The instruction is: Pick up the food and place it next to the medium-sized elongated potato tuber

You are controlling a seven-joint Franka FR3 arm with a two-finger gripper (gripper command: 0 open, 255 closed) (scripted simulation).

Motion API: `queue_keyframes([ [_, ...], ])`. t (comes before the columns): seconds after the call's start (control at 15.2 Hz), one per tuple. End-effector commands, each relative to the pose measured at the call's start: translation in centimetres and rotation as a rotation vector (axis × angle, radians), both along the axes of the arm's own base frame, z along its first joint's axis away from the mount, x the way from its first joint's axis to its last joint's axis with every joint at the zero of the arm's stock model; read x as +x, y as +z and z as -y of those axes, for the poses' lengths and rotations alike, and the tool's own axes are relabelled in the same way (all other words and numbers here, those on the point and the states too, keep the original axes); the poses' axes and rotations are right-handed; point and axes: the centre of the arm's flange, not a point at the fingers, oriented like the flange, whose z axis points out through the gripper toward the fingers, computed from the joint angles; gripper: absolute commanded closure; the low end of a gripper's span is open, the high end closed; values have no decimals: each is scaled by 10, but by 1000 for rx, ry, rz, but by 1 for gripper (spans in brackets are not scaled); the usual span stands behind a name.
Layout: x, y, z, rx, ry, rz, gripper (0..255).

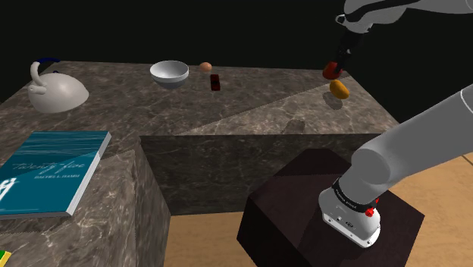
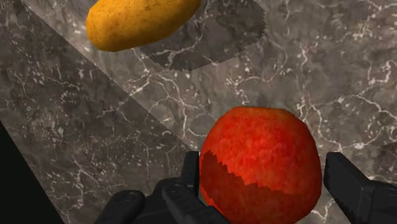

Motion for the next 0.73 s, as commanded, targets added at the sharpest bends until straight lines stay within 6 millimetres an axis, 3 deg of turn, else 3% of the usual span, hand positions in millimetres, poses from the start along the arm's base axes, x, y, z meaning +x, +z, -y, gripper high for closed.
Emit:
queue_keyframes([
  [0.0, -9, -2, 23, -1, 2, 0, 255],
  [0.66, -68, -1, 141, -1, 2, 0, 255],
])
